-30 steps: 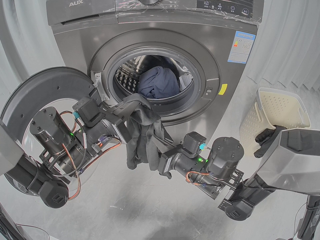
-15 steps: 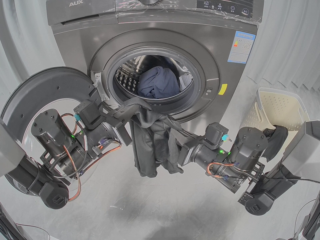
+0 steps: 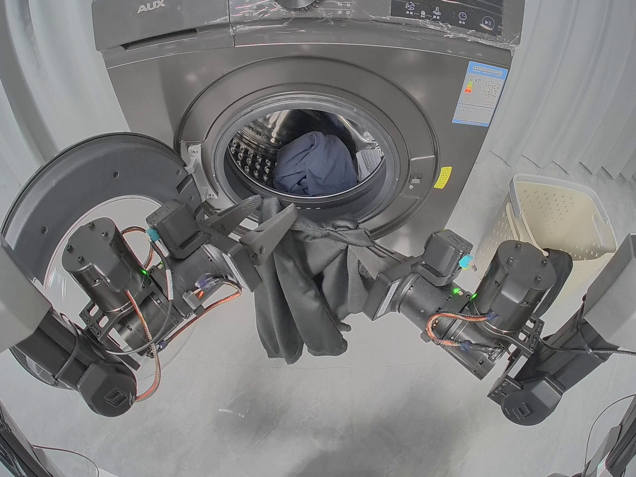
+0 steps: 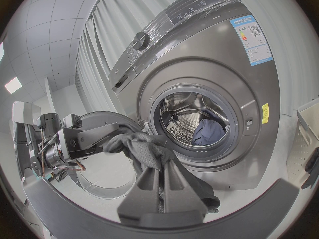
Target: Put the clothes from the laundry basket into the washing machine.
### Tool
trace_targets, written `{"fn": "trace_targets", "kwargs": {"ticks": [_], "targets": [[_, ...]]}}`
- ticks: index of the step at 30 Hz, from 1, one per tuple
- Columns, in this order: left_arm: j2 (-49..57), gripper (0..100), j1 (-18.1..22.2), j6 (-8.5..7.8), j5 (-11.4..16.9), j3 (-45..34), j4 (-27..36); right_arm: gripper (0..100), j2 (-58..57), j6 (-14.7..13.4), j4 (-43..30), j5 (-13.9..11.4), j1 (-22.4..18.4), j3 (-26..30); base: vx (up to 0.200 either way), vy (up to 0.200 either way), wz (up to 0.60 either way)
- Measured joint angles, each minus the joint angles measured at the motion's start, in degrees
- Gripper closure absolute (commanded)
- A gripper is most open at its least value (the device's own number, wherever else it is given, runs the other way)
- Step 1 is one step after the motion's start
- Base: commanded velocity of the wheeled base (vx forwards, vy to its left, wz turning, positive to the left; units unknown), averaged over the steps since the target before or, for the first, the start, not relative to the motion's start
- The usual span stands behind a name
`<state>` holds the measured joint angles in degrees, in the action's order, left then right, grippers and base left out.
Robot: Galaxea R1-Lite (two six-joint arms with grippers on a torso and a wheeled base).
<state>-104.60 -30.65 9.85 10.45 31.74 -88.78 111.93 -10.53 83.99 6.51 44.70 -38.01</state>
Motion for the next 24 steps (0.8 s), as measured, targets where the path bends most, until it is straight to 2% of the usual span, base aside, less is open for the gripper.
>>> {"fn": "trace_targets", "kwargs": {"ticks": [16,21,24], "targets": [[-1.55,0,-0.3,-0.28,0.0,-3.22,-0.04,100,-1.57,0.0,0.0,0.0,-0.77,-0.77,0.0,0.0,0.0],[-1.74,0,-0.63,-1.05,0.44,-5.95,-0.04,100,-1.49,0.0,-0.11,0.05,-0.96,-3.44,0.0,0.0,0.0],[-2.07,0,-1.21,-2.19,1.56,-8.29,-0.06,100,-1.38,0.02,-0.67,0.24,-1.24,-5.64,0.0,0.0,0.0]]}}
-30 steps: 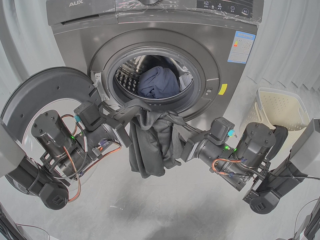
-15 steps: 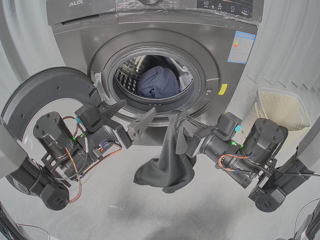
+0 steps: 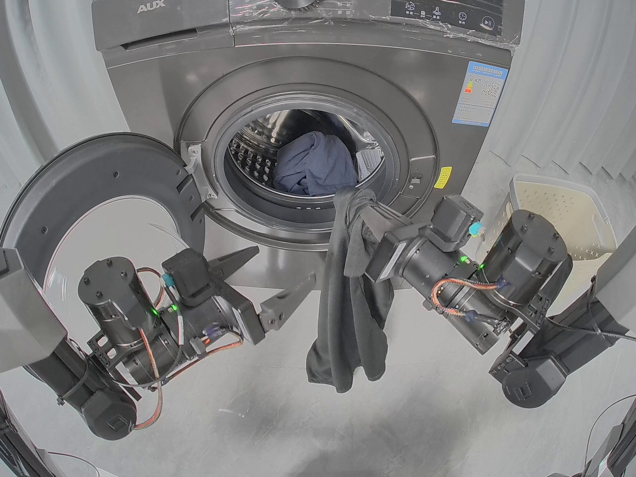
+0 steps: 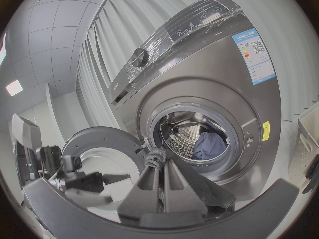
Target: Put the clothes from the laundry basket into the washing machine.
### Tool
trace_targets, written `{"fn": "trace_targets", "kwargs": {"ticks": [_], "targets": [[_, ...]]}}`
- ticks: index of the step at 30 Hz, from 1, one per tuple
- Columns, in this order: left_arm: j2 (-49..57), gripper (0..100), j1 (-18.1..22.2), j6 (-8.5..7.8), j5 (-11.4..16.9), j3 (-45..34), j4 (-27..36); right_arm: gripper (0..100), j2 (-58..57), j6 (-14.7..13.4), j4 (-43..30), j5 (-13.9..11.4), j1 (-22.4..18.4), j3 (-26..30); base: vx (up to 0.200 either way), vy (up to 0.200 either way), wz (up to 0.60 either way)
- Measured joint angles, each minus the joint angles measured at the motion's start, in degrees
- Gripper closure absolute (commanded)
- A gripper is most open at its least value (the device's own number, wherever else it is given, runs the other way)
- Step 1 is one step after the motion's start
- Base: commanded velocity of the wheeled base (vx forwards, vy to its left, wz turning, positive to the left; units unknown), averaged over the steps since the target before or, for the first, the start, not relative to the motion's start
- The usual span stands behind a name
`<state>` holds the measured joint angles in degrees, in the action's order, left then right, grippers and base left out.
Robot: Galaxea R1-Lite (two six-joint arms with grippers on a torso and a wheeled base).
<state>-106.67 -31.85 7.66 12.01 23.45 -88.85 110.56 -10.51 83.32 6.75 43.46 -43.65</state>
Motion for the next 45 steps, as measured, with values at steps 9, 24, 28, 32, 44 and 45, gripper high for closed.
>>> {"fn": "trace_targets", "kwargs": {"ticks": [9,24,28,32,44,45], "targets": [[-4.17,0,-2.12,-2.88,0.74,-2.95,-0.13,100,0.83,0.04,-0.66,0.74,-0.13,-3.84,0.0,0.0,0.0],[-11.78,0,-2.6,-2.08,4.39,-2.07,-0.13,100,2.47,0.13,-2.3,0.79,0.85,-9.84,0.0,0.0,0.0],[-14.69,0,-2.57,-1.37,4.27,0.3,-0.11,100,2.73,0.15,-2.26,0.82,0.94,-10.45,0.0,0.0,0.0],[-17.2,0,-2.55,1.07,3.73,4.11,-0.13,100,2.84,0.11,-2.12,0.82,0.98,-10.56,0.0,0.0,0.0],[-25.27,0,-1.91,3.89,0.02,13.91,-0.13,100,2.93,0.06,-1.62,0.88,1.66,-10.09,0.0,0.0,0.0],[-25.69,0,-1.83,4.0,-0.11,14.41,-0.11,100,2.93,0.06,-1.6,0.88,1.71,-10.07,0.0,0.0,0.0]]}}
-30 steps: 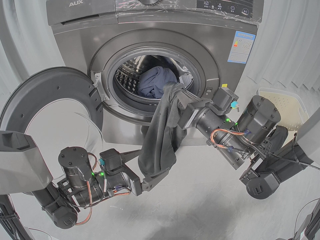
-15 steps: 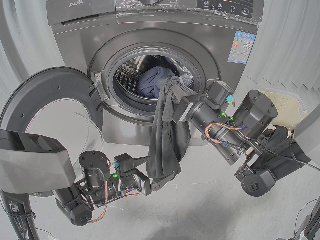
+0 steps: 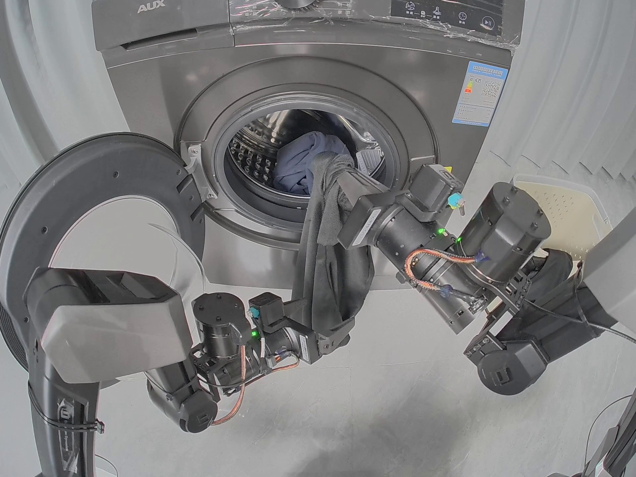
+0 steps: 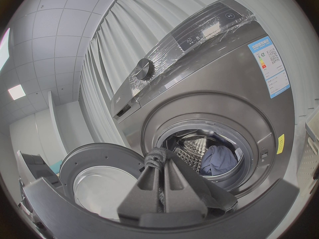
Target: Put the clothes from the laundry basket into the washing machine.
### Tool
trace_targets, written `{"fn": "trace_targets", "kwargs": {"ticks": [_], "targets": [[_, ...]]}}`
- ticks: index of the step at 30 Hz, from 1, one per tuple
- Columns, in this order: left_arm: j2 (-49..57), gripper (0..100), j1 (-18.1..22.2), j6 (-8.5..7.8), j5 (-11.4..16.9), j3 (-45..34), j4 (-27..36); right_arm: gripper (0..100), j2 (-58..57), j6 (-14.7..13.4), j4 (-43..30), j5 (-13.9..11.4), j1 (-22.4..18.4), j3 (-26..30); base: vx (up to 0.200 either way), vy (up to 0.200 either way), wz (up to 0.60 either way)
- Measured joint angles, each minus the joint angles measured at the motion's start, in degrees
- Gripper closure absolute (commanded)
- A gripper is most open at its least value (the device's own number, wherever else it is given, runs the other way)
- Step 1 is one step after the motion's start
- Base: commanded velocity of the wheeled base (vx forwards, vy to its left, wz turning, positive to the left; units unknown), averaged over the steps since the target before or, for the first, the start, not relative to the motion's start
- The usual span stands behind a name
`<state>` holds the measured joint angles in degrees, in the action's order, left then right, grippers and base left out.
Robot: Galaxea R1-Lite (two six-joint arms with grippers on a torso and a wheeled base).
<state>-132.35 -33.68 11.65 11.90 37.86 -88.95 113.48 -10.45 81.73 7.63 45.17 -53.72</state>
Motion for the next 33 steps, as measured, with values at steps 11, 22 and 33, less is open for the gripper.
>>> {"fn": "trace_targets", "kwargs": {"ticks": [11,22,33], "targets": [[-5.74,0,1.22,0.35,-1.94,6.4,-0.02,100,0.0,-0.02,0.2,0.02,0.43,0.34,0.0,0.0,0.0],[-10.2,100,2.29,0.28,-5.06,12.06,0.0,100,0.0,-0.02,0.33,0.02,0.74,0.89,0.0,0.0,0.0],[-12.25,100,2.9,-0.02,-7.63,14.18,0.0,100,-0.22,-0.11,0.46,0.02,0.87,1.46,0.0,0.0,0.0]]}}
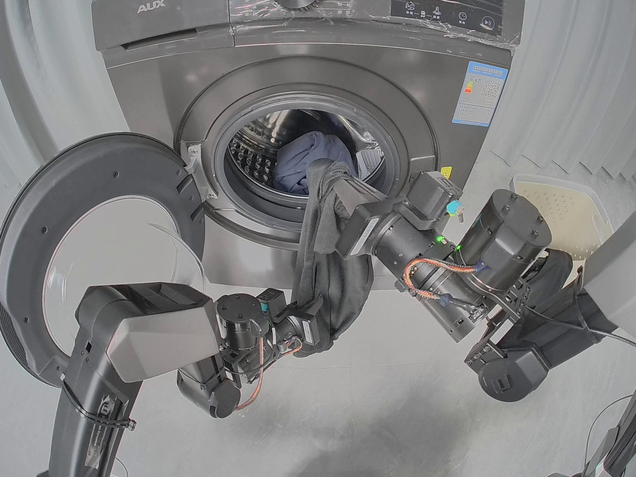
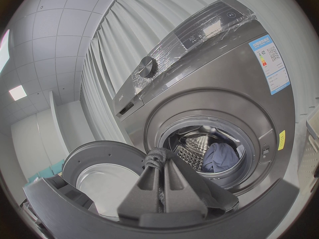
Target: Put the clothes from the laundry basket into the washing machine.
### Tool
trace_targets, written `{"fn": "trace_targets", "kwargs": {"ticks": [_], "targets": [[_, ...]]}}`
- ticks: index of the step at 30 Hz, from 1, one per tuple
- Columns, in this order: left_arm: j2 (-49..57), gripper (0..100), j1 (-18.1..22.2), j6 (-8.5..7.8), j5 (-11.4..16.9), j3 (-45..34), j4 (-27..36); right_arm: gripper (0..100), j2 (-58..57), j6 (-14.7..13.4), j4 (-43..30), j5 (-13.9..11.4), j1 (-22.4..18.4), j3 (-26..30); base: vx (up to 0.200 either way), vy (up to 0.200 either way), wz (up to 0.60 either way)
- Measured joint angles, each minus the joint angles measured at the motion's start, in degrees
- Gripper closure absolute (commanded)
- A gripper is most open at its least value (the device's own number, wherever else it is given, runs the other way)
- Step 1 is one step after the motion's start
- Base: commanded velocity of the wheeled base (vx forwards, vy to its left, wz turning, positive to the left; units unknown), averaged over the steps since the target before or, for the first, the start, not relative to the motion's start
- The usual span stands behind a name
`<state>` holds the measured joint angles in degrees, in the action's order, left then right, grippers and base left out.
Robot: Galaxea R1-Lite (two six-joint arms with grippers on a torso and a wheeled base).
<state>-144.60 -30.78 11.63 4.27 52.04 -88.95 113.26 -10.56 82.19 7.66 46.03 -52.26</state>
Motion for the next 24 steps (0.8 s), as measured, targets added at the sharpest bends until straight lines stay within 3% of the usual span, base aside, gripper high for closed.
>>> {"fn": "trace_targets", "kwargs": {"ticks": [7,15,24], "targets": [[1.91,100,0.63,0.29,-1.48,-1.16,0.02,100,-0.48,-0.33,0.0,1.34,-1.46,1.85,0.0,0.0,0.0],[13.59,100,1.34,0.24,0.13,-10.78,0.0,100,-1.57,-0.68,0.06,1.76,-3.91,5.6,0.0,0.0,0.0],[31.18,100,1.66,0.22,2.54,-23.16,-0.02,100,-4.22,-0.94,1.73,1.34,-6.03,16.98,0.0,0.0,0.0]]}}
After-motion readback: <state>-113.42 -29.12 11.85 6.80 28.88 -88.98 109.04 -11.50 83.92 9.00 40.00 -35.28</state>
